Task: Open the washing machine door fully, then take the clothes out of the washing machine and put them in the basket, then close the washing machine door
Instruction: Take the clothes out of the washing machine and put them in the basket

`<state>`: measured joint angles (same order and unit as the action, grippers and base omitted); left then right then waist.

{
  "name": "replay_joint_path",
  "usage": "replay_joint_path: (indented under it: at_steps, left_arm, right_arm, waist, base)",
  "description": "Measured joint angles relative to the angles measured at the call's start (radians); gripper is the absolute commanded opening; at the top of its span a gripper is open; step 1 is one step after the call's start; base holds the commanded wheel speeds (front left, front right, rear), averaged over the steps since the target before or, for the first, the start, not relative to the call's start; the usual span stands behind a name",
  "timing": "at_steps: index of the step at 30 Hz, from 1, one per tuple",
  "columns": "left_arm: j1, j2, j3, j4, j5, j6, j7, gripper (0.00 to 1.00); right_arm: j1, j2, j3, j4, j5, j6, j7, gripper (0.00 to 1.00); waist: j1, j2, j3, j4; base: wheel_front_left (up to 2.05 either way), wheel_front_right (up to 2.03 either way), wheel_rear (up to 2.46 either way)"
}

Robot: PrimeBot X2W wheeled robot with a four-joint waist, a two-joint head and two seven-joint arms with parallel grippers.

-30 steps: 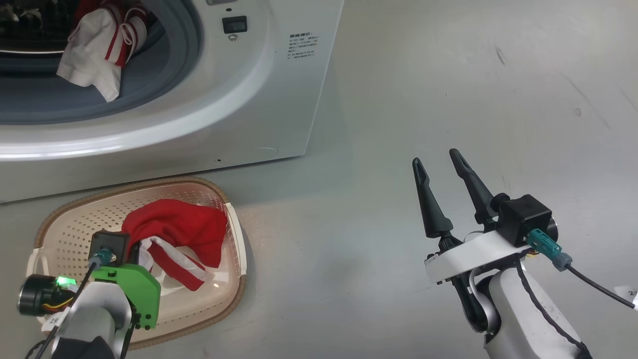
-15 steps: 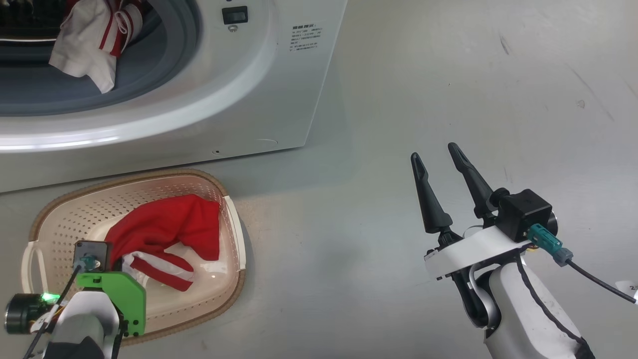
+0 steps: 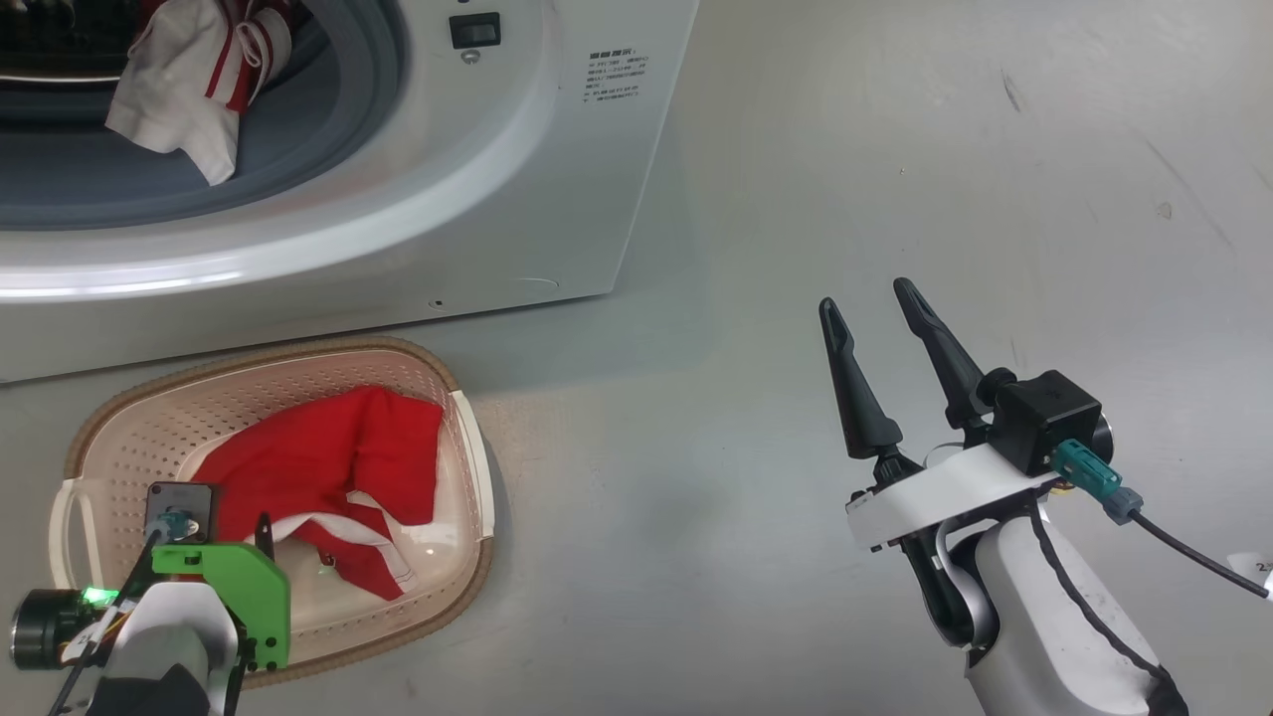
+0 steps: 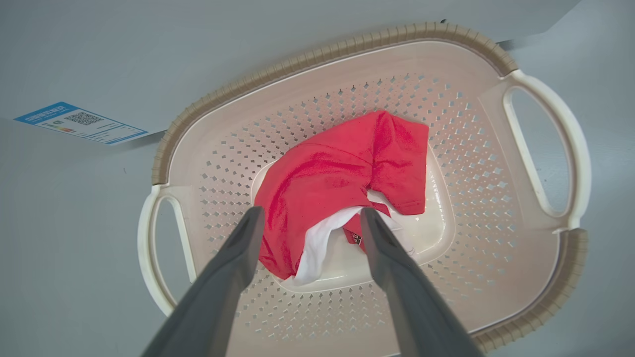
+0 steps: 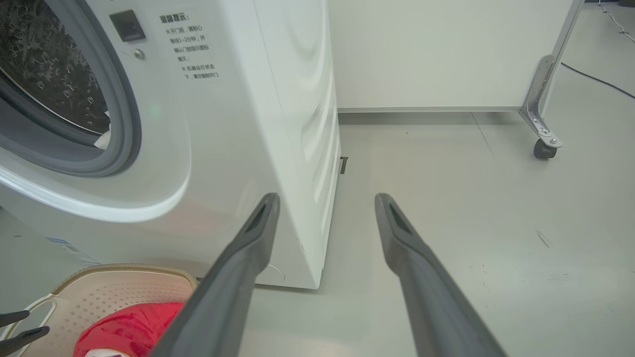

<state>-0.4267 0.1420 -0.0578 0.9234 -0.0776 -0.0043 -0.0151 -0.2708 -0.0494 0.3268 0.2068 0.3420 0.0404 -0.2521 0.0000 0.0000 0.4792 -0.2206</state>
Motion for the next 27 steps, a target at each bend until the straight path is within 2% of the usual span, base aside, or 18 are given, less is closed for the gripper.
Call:
replay_joint_path:
  at_steps: [10, 16, 21, 27]
  left_arm:
    - [-0.028, -0.016, -0.007, 0.029, 0.000, 0.000, -0.071, 1.00]
    - [-0.045, -0.037, -0.013, 0.014, -0.002, -0.003, -0.189, 1.00]
    - [-0.045, -0.040, -0.035, -0.003, -0.001, -0.037, -0.222, 1.00]
    - [-0.044, -0.056, -0.044, -0.040, -0.001, -0.054, -0.234, 1.00]
  right_arm:
    - [-0.008, 0.000, -0.007, 0.013, 0.000, 0.000, 0.000, 1.00]
    - [-0.006, 0.000, -0.023, 0.030, 0.000, 0.000, 0.000, 1.00]
    - [0.008, 0.000, -0.036, 0.043, 0.000, 0.000, 0.000, 1.00]
    - [0.037, 0.000, -0.047, 0.057, 0.000, 0.001, 0.000, 1.00]
  waist:
    - [0.0000, 0.0000, -0.027, 0.011]
    - [0.0000, 0.0000, -0.094, 0.032]
    - [0.0000, 0.0000, -0.143, 0.049]
    - [0.0000, 0.0000, -0.196, 0.068]
  base:
    - [0.00, 0.00, 0.00]
    - [0.00, 0.00, 0.00]
    - [0.00, 0.00, 0.00]
    - [0.00, 0.00, 0.00]
